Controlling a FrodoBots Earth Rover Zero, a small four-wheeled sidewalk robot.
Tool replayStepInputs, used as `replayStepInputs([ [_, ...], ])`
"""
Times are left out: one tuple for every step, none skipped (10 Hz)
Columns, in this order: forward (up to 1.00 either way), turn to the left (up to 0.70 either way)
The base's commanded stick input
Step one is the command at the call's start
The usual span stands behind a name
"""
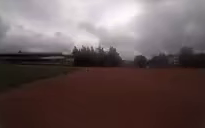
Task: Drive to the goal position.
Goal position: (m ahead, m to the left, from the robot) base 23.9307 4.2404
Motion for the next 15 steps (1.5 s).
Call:
replayStepInputs([
  [0.70, 0.00],
  [0.70, 0.00],
  [0.70, 0.00],
  [0.70, 0.00],
  [0.70, 0.00],
  [0.70, -0.01],
  [0.70, -0.17],
  [0.70, -0.34],
  [0.70, -0.35],
  [0.70, -0.35],
  [0.70, -0.25],
  [0.70, -0.10],
  [0.70, 0.00],
  [0.70, 0.00],
  [0.70, 0.00],
])
